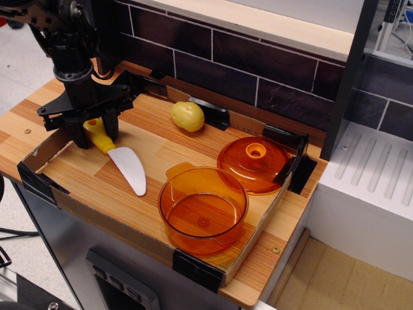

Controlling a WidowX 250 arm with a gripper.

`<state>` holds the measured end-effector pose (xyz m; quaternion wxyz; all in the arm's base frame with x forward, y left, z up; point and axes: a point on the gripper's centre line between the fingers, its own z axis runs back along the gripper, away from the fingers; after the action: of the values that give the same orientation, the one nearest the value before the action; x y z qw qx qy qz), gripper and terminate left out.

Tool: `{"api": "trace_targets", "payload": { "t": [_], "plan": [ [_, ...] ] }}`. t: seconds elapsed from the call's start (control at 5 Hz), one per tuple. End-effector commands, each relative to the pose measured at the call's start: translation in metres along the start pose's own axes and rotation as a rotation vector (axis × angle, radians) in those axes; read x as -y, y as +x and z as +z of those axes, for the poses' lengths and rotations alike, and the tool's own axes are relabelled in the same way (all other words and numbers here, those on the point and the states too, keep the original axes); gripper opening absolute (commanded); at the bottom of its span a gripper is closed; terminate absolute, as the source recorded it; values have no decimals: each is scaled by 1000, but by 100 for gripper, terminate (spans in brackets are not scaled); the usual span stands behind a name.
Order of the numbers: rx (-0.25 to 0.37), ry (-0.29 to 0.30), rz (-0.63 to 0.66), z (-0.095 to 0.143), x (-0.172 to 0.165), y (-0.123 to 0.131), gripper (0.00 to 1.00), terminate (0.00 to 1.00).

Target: Put knife in pot

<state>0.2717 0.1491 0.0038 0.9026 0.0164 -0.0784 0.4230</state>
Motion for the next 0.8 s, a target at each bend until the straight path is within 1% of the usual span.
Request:
{"api": "trace_targets", "payload": {
  "t": [0.0, 0.2, 0.4, 0.6],
  "plan": [
    [104, -3, -6, 36, 11, 13, 0, 0],
    [111, -35, 32, 64, 18, 14, 0, 0],
    [73, -23, 51, 87, 24, 4, 0, 0],
    [27, -16, 68, 105, 30, -12, 0, 0]
  ]
}}
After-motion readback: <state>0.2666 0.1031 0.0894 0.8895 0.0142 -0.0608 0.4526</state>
